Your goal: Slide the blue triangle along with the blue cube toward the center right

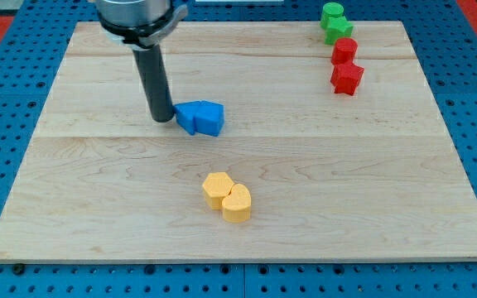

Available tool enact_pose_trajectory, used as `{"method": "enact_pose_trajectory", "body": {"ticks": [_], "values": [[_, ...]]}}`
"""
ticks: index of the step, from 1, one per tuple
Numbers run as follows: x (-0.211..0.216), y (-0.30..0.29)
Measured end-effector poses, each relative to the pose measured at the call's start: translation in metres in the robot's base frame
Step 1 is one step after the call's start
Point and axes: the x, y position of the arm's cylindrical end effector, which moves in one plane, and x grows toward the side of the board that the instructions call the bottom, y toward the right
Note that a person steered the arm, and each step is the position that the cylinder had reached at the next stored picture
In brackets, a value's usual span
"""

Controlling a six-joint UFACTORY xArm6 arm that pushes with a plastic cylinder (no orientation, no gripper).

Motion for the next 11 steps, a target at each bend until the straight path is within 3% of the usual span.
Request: {"method": "enact_pose_trajectory", "body": {"ticks": [6, 11], "values": [[0.031, 0.174], [0.012, 0.185]]}}
